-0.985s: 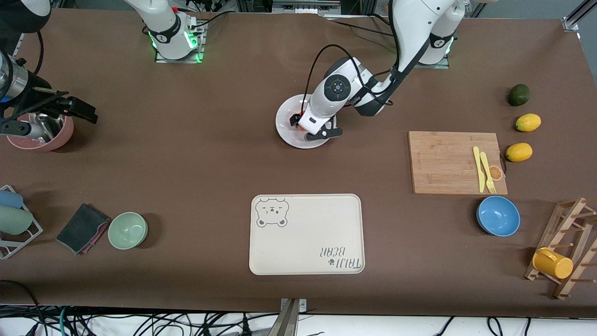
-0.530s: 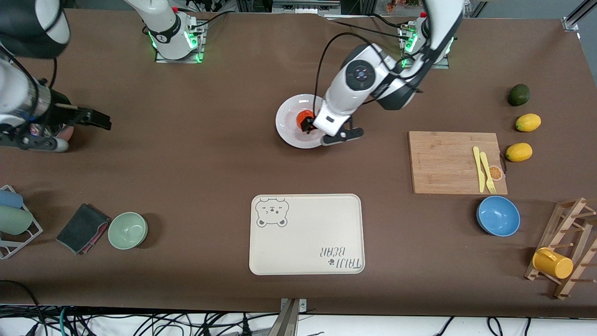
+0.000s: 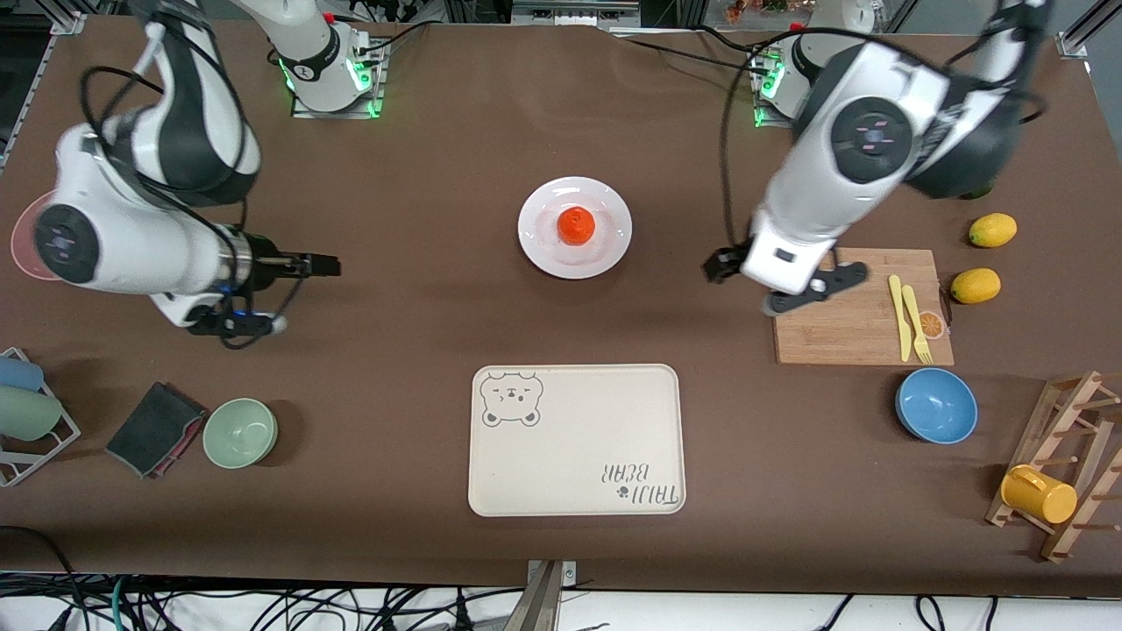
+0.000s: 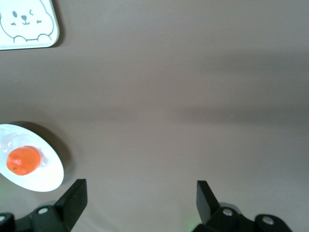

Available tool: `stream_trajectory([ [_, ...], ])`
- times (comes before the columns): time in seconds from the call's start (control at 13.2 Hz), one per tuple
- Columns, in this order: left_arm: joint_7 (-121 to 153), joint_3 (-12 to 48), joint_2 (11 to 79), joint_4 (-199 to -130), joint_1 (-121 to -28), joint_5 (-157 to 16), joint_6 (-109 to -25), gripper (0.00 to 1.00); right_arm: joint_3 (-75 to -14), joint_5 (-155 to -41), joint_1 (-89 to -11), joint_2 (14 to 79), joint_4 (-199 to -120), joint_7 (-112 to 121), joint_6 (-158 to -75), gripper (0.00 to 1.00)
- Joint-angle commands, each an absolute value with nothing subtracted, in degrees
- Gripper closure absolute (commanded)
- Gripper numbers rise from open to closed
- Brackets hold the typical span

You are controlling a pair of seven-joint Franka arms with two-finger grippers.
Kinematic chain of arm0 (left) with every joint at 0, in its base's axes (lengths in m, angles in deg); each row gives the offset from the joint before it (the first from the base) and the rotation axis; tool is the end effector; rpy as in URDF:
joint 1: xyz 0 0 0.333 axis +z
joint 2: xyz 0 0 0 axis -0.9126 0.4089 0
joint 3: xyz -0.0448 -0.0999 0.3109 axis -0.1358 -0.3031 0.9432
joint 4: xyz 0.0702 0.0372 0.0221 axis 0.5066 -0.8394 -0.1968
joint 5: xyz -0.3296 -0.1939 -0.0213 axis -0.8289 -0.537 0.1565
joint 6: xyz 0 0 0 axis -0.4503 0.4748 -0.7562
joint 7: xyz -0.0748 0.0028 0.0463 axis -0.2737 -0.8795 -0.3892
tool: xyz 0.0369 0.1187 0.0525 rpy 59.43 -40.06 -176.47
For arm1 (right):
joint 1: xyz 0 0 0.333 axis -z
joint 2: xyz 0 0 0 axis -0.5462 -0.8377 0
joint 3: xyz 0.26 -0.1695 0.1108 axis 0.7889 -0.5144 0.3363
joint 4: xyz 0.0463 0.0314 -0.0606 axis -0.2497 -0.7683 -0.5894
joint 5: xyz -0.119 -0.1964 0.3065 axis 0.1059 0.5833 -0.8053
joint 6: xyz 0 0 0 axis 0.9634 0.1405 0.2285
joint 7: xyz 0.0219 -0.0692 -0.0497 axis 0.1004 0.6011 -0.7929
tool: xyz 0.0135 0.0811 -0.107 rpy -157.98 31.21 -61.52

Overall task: Place orange and plate with both arms
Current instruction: 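Raise the left gripper away while the right gripper reaches the plate rim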

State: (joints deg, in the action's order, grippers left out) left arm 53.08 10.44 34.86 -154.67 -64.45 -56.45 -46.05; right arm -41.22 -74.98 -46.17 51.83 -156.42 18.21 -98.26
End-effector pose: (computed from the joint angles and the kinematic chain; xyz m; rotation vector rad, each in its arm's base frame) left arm 0.5725 -0.2203 0.4780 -3.0508 -0.5002 0.1882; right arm 0.5876 0.1421 0.3900 -2.9337 0.0425 0.4884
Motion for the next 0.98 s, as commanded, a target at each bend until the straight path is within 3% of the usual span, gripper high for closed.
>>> stream_trajectory([
  [0.0, 42.5, 9.8, 33.4, -151.1, -58.7, -54.8, -39.8, 0.00, -41.4, -78.8, -45.9, 49.1, -156.4, 18.6, -100.3, 0.00],
  [0.38, 32.2, 9.7, 31.0, -150.9, -51.9, -55.7, -37.2, 0.00, -40.9, -92.7, -46.8, 46.4, -159.6, 18.3, -103.6, 0.00],
  [0.68, 32.1, 10.4, 29.9, -151.0, -52.6, -55.9, -35.6, 0.00, -35.9, -97.8, -46.8, 52.7, -174.1, 16.9, -115.0, 0.00],
  [0.76, 32.0, 14.7, 28.7, -151.5, -56.3, -56.2, -35.6, 0.00, -34.2, -101.3, -46.8, 55.1, -179.6, 15.4, -120.8, 0.00],
  [0.91, 29.2, 30.1, 27.1, -151.7, -69.2, -59.8, -35.3, 0.01, -30.3, -109.5, -46.8, 57.4, -187.1, 9.7, -129.7, 0.00],
])
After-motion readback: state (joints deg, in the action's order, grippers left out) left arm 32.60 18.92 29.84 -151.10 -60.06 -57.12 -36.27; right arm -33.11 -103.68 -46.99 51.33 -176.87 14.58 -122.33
